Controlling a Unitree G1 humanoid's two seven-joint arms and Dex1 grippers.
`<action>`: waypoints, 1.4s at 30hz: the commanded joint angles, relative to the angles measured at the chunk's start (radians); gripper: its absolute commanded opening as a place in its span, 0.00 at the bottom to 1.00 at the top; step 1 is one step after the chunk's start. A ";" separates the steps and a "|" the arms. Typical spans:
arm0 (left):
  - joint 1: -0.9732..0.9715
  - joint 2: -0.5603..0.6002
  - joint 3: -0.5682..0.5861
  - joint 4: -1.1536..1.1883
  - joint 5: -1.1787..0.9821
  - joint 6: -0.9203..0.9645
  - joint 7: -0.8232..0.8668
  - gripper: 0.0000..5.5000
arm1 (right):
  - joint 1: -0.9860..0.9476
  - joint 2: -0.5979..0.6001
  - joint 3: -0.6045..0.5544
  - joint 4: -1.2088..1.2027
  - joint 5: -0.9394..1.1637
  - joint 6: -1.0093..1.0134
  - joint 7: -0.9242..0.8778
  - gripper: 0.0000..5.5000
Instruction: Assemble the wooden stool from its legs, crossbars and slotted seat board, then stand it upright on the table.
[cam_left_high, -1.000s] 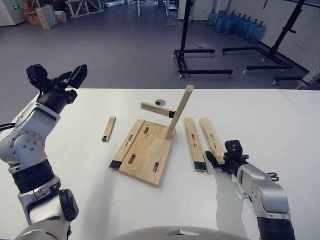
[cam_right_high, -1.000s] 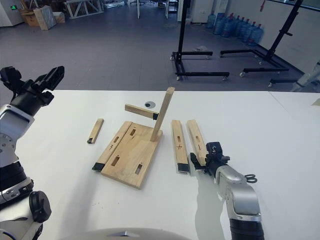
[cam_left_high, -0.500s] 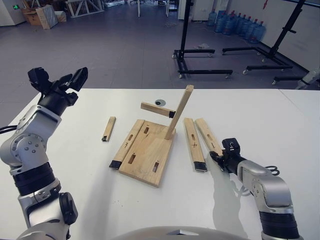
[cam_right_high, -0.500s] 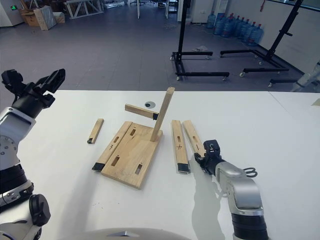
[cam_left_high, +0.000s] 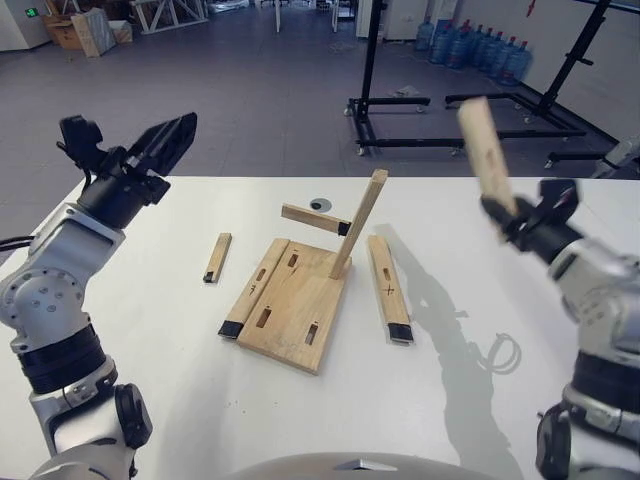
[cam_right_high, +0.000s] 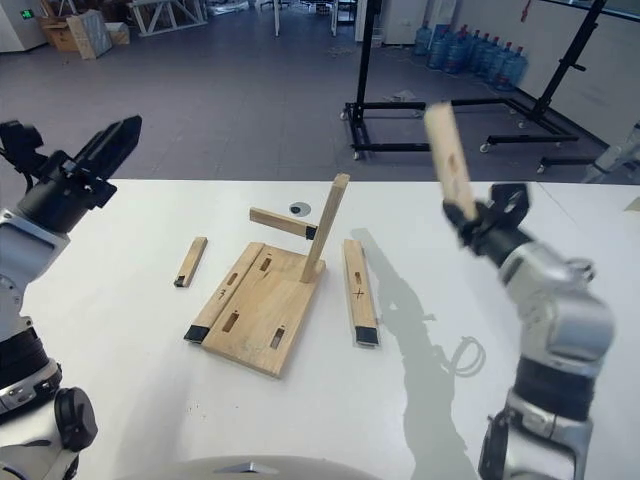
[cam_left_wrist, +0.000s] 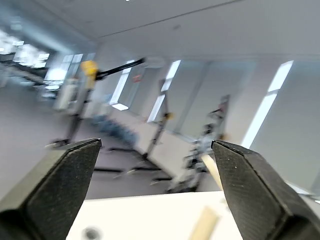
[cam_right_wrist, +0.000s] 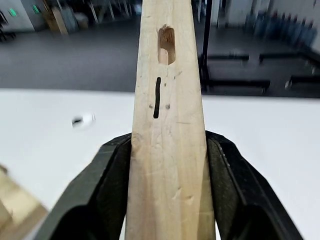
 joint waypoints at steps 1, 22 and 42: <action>-0.125 -0.042 -0.112 0.029 -0.096 0.024 -0.085 0.74 | -0.198 0.042 0.028 -0.070 0.329 0.143 0.110 0.37; -0.171 -0.098 -0.239 0.220 -0.533 0.194 -0.038 0.74 | -0.185 0.174 0.358 -0.064 0.658 0.193 0.202 0.37; -0.222 -0.067 -0.288 0.312 -0.580 0.203 0.001 0.74 | -0.200 0.169 0.393 -0.022 0.794 0.218 0.137 0.37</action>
